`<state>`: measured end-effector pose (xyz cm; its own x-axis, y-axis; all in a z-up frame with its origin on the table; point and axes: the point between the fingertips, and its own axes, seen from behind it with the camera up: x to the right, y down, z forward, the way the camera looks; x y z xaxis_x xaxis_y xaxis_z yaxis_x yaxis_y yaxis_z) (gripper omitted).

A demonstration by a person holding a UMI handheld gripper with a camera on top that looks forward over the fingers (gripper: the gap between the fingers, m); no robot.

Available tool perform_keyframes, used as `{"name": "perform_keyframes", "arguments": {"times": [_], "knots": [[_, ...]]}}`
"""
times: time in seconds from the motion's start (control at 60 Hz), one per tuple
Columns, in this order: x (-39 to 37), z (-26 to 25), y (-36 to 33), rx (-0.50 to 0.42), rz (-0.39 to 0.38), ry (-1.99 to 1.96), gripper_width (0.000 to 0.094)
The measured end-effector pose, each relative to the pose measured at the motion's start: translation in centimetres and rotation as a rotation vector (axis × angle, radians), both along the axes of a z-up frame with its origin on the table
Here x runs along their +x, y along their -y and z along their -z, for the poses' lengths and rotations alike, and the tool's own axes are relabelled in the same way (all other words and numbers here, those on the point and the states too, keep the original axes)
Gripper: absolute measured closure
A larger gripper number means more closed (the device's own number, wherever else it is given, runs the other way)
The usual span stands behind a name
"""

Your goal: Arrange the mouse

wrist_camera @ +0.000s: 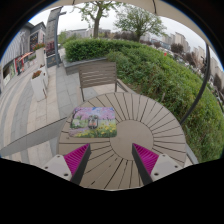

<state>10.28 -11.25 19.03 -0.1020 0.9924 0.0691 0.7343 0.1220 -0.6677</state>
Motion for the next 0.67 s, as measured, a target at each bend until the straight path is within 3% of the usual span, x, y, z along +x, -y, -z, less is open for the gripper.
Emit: {"name": "perform_keyframes", "arguments": {"times": [0.233, 0.667], "knots": [[7.8, -3.5, -4.5, -0.052, 0.059, -0.004, 0.0089], [15.2, -4.9, -11.5, -0.089, 0.101, -0.048, 0.0086]]}}
